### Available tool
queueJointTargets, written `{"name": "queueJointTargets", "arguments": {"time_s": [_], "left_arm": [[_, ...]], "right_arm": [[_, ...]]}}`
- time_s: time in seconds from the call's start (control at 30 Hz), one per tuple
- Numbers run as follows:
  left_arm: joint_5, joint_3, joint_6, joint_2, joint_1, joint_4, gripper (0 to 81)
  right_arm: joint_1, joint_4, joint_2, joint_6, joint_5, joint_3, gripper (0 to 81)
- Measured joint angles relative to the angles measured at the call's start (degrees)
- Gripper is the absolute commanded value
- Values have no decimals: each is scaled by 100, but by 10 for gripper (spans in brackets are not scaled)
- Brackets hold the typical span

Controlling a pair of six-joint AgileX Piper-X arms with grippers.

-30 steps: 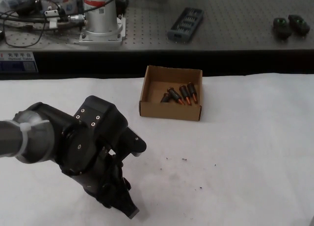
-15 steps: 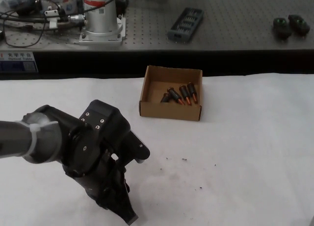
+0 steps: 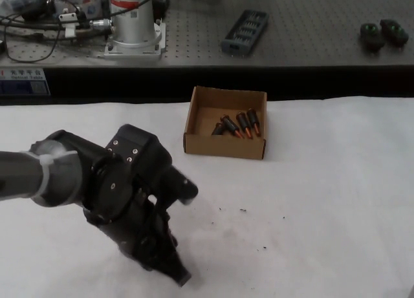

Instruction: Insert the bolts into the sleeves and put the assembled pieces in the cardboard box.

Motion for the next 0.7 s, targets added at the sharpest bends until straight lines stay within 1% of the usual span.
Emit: {"name": "queueJointTargets", "arguments": {"time_s": [0.03,0.17,0.27,0.33,0.47,0.57,0.6,0.63,0.67,0.7], "left_arm": [[0,0,0,0,0,-10,6],[420,3,-718,-301,14,-403,6],[633,123,-1211,-935,14,-1065,6],[728,398,-1710,-1375,14,-1673,6],[748,1521,-2201,-2230,14,-3461,6],[774,2476,-2363,-2773,14,-4788,6],[768,3116,-2377,-3083,14,-5687,6],[768,3477,-2399,-3202,14,-6232,6],[768,4111,-2406,-3328,14,-7218,6],[738,4395,-2404,-3361,14,-7693,6]], "right_arm": [[0,0,0,-10,0,0,76],[0,-8,0,-25,0,0,76],[0,-8,0,-74,0,0,76],[0,-8,0,-78,0,0,76],[0,-8,0,-91,0,0,76],[0,-8,0,-134,0,0,76],[0,-8,0,-146,43,0,76],[0,-8,0,-155,77,0,76],[0,-48,0,-157,128,0,76],[0,-103,0,-157,219,0,76]]}}
